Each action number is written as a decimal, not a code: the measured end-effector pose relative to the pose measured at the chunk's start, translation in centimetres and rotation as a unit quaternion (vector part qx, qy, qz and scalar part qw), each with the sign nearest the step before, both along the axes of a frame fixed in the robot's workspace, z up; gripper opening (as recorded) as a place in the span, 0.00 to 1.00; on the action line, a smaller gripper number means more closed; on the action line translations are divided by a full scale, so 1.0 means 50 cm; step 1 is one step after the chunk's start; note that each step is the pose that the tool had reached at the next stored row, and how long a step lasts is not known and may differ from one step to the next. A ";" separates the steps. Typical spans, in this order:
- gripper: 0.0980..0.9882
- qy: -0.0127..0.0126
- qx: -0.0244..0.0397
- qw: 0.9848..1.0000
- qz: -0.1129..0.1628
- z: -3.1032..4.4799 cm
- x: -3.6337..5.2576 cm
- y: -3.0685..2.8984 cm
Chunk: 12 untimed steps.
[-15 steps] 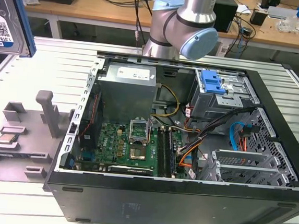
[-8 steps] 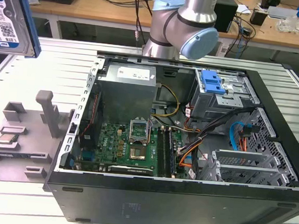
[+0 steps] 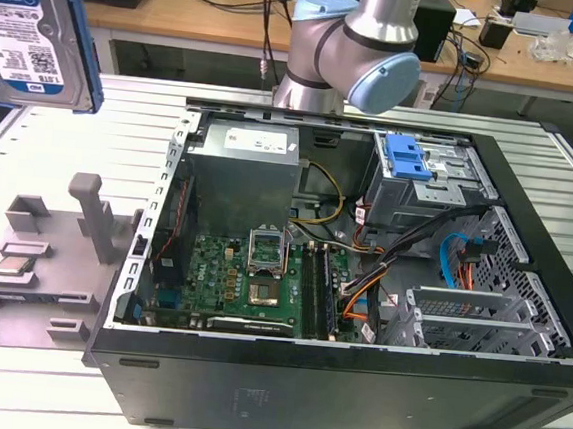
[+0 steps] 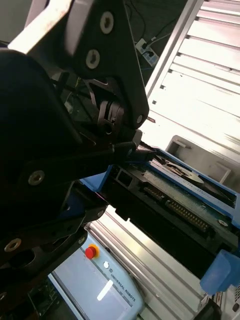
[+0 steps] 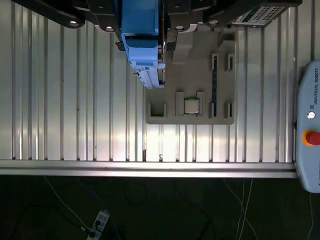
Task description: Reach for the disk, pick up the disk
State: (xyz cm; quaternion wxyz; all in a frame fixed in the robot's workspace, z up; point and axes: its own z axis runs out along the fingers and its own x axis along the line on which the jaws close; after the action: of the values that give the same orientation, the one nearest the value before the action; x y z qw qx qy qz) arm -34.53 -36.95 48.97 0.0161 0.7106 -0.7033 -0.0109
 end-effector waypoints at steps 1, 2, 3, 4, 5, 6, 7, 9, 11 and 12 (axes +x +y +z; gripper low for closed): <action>0.30 0.000 0.000 1.000 0.000 0.000 0.006 0.000; 0.30 0.000 0.000 1.000 0.000 0.000 0.011 0.000; 0.30 0.000 0.000 1.000 0.000 0.000 0.018 0.000; 0.30 0.000 0.000 1.000 0.000 0.000 0.025 0.000; 0.30 0.000 0.000 1.000 0.000 0.000 0.031 0.000; 0.30 0.000 0.000 1.000 0.000 0.000 0.036 0.000; 0.30 0.000 0.000 1.000 0.000 0.000 0.044 0.000; 0.30 0.000 0.000 1.000 0.000 0.000 0.061 0.000; 0.30 0.000 0.000 1.000 0.000 0.000 0.072 0.000; 0.30 0.000 0.000 1.000 0.000 0.000 0.077 0.000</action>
State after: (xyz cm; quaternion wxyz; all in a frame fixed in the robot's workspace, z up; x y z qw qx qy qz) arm -30.67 -36.94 48.97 0.0161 0.7106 -0.7034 -0.0109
